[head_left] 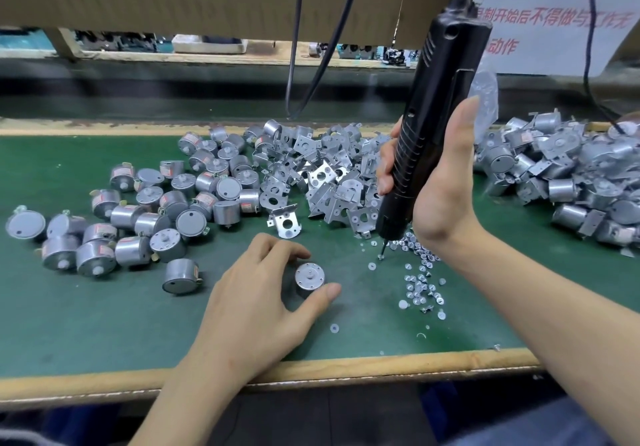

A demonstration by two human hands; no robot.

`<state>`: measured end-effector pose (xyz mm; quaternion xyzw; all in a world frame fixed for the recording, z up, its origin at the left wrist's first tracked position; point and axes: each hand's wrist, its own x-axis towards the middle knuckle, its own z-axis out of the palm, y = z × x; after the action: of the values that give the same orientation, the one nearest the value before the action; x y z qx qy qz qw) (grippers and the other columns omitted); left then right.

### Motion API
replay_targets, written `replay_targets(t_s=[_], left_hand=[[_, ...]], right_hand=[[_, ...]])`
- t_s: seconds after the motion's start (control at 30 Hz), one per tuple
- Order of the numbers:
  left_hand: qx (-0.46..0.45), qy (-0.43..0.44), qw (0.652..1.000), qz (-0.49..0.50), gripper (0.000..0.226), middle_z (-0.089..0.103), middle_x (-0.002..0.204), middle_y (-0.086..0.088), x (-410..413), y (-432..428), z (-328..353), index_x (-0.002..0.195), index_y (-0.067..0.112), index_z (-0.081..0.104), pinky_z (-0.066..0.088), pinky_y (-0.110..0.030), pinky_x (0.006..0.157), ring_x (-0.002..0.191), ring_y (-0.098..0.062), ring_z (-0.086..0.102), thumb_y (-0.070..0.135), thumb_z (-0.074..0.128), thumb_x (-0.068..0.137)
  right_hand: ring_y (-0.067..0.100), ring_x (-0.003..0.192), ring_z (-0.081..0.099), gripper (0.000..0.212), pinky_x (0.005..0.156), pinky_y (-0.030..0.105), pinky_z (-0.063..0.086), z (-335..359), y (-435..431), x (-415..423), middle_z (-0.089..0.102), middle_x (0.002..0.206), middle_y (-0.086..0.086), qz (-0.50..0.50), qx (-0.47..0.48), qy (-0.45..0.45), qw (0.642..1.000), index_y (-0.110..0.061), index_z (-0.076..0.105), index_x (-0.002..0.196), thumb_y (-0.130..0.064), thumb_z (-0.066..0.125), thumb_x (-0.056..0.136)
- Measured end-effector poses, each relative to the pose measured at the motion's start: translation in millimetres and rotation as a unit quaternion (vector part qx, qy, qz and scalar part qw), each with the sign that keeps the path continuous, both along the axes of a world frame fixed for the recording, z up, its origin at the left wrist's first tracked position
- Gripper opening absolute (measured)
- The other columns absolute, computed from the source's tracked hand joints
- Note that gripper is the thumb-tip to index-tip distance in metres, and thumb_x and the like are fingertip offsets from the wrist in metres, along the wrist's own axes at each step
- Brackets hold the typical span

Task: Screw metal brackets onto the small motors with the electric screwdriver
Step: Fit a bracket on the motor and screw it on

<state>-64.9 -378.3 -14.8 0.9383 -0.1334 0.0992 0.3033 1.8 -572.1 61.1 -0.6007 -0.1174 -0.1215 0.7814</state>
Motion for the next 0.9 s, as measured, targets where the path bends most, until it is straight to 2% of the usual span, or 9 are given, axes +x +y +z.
replay_targets(t_s=[0.2,0.33,0.43,0.5,0.53,0.6,0.67,0.83,0.9], left_hand=[[-0.07,0.009,0.996,0.057,0.054,0.038,0.117,0.017,5,4,-1,0.109,0.042,0.053,0.05,-0.037,0.076,0.063,-0.006,0.057,0.082,0.038,0.077],[-0.062,0.025,0.995,0.071,0.059,0.036,0.124,0.017,10,7,-1,0.113,0.042,0.053,0.049,-0.039,0.082,0.064,-0.006,0.058,0.085,0.034,0.077],[-0.062,0.022,0.995,0.072,0.054,0.042,0.127,0.015,18,12,-1,0.119,0.033,0.058,0.044,-0.035,0.09,0.083,-0.006,0.061,0.07,0.034,0.088],[-0.06,0.003,0.995,0.074,0.039,0.051,0.12,0.013,25,17,-1,0.118,0.024,0.063,0.035,-0.023,0.092,0.106,-0.01,0.057,0.047,0.039,0.098],[-0.056,-0.007,0.995,0.079,0.033,0.055,0.116,0.01,29,19,-1,0.117,0.019,0.065,0.032,-0.017,0.09,0.107,-0.013,0.056,0.036,0.042,0.1],[-0.046,-0.026,0.995,0.089,0.024,0.062,0.113,0.003,34,20,0,0.114,0.014,0.068,0.03,-0.012,0.084,0.088,-0.017,0.058,0.02,0.05,0.099],[-0.035,-0.041,0.995,0.087,0.019,0.065,0.11,0.003,36,18,0,0.111,0.014,0.07,0.031,-0.012,0.08,0.068,-0.008,0.049,0.015,0.058,0.096],[-0.07,-0.014,0.992,0.1,0.007,0.067,0.08,0.015,38,16,1,0.096,0.028,0.067,0.049,-0.027,0.071,0.055,-0.004,0.061,0.024,0.068,0.09],[-0.085,0.005,0.99,0.109,0.011,0.068,0.077,0.017,39,15,2,0.09,0.03,0.064,0.05,-0.025,0.067,0.053,-0.002,0.061,0.025,0.073,0.086]], right_hand=[[0.022,0.05,0.048,0.075,0.052,0.031,0.039,0,1,-1,0.053,0.063,0.006,-0.009,-0.008,-0.004,1.0,-0.023,0.062,0.072,-0.096,0.052,0.056],[0.021,0.051,0.049,0.074,0.052,0.031,0.041,1,1,-2,0.055,0.063,0.005,-0.005,-0.005,-0.003,1.0,-0.024,0.063,0.072,-0.096,0.053,0.056],[0.022,0.051,0.049,0.075,0.053,0.031,0.042,3,3,-2,0.055,0.064,0.005,-0.008,-0.009,-0.01,1.0,-0.022,0.062,0.074,-0.095,0.051,0.059],[0.023,0.051,0.049,0.075,0.053,0.032,0.042,6,5,-3,0.055,0.064,0.006,-0.007,-0.013,-0.016,1.0,-0.021,0.06,0.076,-0.093,0.049,0.062],[0.023,0.051,0.049,0.074,0.053,0.032,0.042,7,6,-3,0.055,0.064,0.006,-0.006,-0.013,-0.018,1.0,-0.02,0.06,0.076,-0.092,0.048,0.063],[0.023,0.051,0.049,0.073,0.054,0.033,0.04,9,10,-3,0.055,0.063,0.006,-0.005,-0.013,-0.019,1.0,-0.019,0.059,0.077,-0.089,0.047,0.064],[0.023,0.051,0.048,0.07,0.054,0.034,0.039,10,15,-3,0.054,0.062,0.006,0.002,-0.014,-0.024,1.0,-0.018,0.058,0.076,-0.087,0.044,0.066],[0.025,0.049,0.048,0.067,0.053,0.034,0.04,13,30,-9,0.053,0.062,0.01,0.025,-0.008,-0.028,0.999,-0.017,0.056,0.073,-0.083,0.041,0.069],[0.025,0.049,0.048,0.069,0.051,0.033,0.04,14,35,-12,0.052,0.061,0.01,0.033,-0.009,-0.031,0.999,-0.016,0.055,0.073,-0.083,0.041,0.068]])
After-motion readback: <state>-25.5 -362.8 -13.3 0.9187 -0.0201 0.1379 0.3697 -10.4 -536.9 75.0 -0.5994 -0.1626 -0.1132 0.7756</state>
